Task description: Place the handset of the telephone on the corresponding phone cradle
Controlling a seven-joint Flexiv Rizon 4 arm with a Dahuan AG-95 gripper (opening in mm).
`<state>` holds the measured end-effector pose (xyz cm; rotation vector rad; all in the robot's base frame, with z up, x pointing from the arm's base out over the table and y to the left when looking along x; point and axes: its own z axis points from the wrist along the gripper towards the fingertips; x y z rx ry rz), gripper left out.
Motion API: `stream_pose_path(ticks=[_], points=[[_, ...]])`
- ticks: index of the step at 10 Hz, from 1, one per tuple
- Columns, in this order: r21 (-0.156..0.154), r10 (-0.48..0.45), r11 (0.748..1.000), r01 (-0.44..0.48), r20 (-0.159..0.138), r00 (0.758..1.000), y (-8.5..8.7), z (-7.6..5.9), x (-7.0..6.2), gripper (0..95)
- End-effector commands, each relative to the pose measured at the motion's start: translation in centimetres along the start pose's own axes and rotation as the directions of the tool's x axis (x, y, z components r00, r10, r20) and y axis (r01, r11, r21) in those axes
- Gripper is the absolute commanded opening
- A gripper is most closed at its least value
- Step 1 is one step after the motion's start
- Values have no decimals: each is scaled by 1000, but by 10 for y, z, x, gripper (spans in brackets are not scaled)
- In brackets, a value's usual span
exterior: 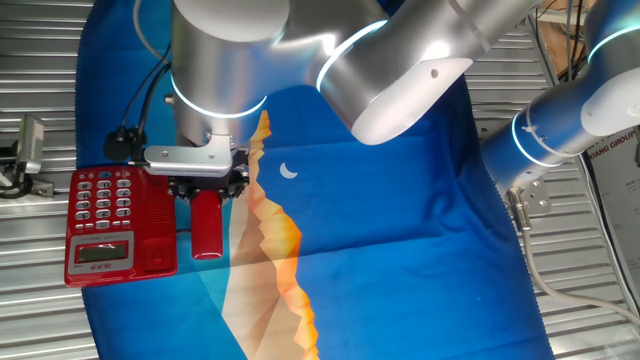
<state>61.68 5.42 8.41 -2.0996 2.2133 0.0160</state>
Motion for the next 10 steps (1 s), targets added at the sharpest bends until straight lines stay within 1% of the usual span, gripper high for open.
stream_pose_path(ticks=[1, 4, 6, 7, 8, 10], points=[[3, 2, 1000, -2, -1, 1000, 0, 1, 0, 0], [4, 0, 1000, 0, -7, 1000, 0, 2, 0, 0], [21, 20, 1000, -20, -9, 1000, 0, 2, 0, 0], [29, 14, 999, -14, 0, 1000, 0, 2, 0, 0], [30, 13, 999, -13, 4, 1000, 0, 2, 0, 0], [33, 20, 999, -20, -3, 1000, 0, 2, 0, 0]])
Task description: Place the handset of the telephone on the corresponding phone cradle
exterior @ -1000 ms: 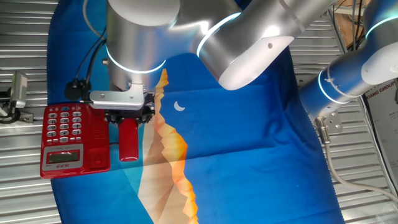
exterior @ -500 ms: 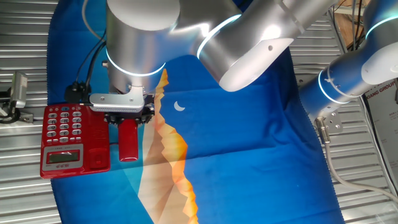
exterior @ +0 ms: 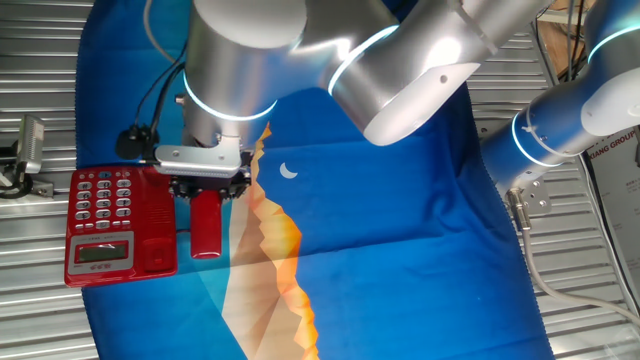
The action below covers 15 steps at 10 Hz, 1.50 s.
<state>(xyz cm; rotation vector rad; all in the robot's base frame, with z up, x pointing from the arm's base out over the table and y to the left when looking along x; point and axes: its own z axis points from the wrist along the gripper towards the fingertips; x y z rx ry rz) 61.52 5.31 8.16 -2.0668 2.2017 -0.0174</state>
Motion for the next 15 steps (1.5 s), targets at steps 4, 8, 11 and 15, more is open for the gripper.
stream_pose_path(ticks=[4, 8, 11, 15], points=[[-1, 40, 999, -40, -24, 999, -2, 0, -1, 0], [29, 81, 996, -81, -7, 997, -2, 0, -1, 0], [62, 103, 993, -102, 0, 995, -2, 0, -1, 0], [97, 105, 990, -106, 16, 994, -2, 0, -1, 0]])
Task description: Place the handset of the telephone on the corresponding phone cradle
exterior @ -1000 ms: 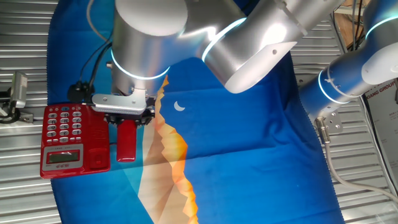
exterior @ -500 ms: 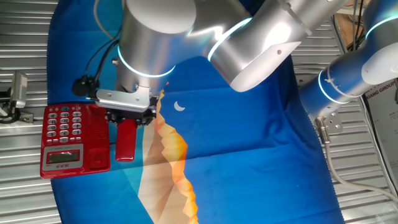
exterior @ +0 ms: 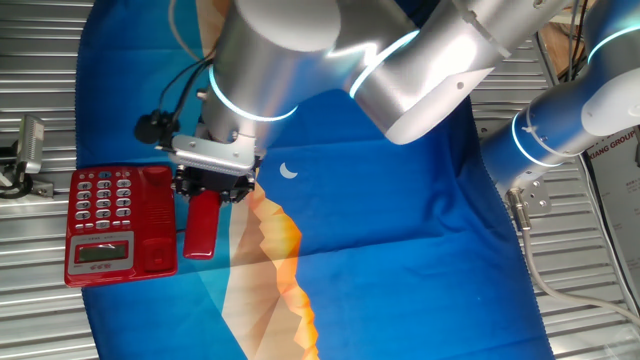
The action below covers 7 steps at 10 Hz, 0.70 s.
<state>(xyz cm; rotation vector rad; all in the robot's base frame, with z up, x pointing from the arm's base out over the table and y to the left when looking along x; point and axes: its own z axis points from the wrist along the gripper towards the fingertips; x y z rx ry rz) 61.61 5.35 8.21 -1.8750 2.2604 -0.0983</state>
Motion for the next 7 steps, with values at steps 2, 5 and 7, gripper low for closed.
stream_pose_path(ticks=[2, 5, 7], points=[[-3, -19, 1000, 19, -3, 1000, -1, 0, -1, 0], [-7, -23, 1000, 23, -4, 1000, -1, 0, -1, 0], [-6, -26, 1000, 26, -2, 1000, -1, 0, -1, 0]])
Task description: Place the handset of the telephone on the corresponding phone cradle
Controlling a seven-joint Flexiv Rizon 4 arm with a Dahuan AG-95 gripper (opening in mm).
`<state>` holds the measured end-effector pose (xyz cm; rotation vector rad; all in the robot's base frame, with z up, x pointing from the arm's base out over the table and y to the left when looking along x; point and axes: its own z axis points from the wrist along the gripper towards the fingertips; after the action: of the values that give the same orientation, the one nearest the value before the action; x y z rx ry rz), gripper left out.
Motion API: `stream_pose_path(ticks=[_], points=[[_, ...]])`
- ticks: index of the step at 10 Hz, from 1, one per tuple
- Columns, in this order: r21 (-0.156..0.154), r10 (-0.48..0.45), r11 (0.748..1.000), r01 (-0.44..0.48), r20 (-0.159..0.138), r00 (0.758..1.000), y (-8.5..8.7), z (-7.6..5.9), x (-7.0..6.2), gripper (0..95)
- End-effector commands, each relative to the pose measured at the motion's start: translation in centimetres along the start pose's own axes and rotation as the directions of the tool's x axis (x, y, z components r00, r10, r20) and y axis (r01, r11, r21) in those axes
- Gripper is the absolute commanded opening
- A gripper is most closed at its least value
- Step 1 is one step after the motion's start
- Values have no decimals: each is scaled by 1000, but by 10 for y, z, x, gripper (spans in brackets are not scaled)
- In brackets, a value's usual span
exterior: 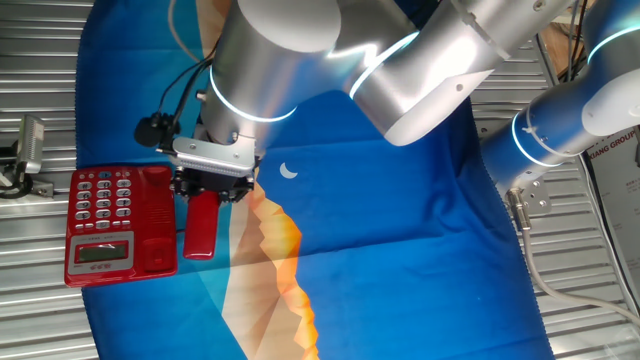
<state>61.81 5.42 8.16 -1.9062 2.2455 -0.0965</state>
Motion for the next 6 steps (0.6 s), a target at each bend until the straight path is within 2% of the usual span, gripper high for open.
stream_pose_path(ticks=[1, 6], points=[[2, -7, 1000, 7, -1, 1000, 1, 0, 0, 0], [-1, -32, 999, 32, 4, 999, 0, 0, 0, 0]])
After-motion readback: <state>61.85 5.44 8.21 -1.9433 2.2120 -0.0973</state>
